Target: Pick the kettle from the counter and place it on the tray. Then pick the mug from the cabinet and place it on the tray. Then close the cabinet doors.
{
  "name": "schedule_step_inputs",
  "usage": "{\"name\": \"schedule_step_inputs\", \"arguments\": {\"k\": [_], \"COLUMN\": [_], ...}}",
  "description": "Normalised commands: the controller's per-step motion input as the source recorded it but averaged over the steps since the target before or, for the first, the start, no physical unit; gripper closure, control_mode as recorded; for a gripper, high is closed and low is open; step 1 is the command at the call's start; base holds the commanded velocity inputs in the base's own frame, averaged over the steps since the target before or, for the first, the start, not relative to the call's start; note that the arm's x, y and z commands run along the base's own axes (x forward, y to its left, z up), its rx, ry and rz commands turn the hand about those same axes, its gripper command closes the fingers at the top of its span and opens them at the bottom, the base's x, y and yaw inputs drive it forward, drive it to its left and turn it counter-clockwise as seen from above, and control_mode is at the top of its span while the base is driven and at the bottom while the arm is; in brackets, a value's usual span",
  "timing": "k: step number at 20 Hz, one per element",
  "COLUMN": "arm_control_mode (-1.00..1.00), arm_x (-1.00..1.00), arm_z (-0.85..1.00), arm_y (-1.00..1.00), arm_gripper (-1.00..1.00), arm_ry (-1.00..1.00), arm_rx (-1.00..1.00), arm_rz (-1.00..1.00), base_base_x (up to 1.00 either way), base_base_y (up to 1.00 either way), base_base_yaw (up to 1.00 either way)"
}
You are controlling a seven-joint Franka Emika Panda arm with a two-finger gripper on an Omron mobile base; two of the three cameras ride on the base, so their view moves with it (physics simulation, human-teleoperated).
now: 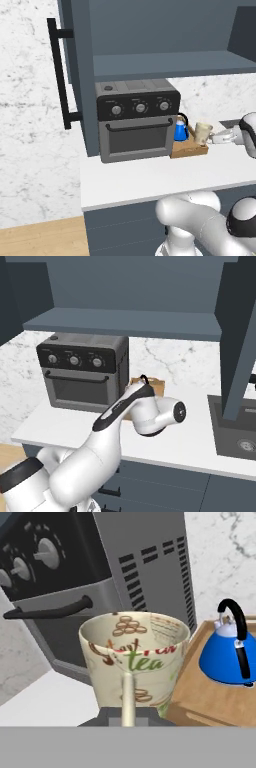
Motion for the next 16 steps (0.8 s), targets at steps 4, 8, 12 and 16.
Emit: {"name": "schedule_step_inputs", "arguments": {"k": [4, 8, 12, 16], "arm_control_mode": [-1.0, -1.0, -1.0, -1.0], "arm_x": [0.33, 0.52, 0.38, 0.36], "arm_z": [-0.44, -0.28, -0.16, -0.25], "arm_y": [-0.2, -0.06, -0.09, -0.09], "arm_gripper": [1.0, 1.0, 1.0, 1.0], "arm_ry": [0.0, 0.0, 0.0, 0.0], "arm_rx": [0.0, -0.01, 0.0, 0.0], "arm_rz": [0.0, 0.0, 0.0, 0.0], "base_base_x": [0.0, 0.0, 0.0, 0.0], "base_base_y": [0.0, 0.0, 0.0, 0.0], "base_base_yaw": [0.0, 0.0, 0.0, 0.0]}}
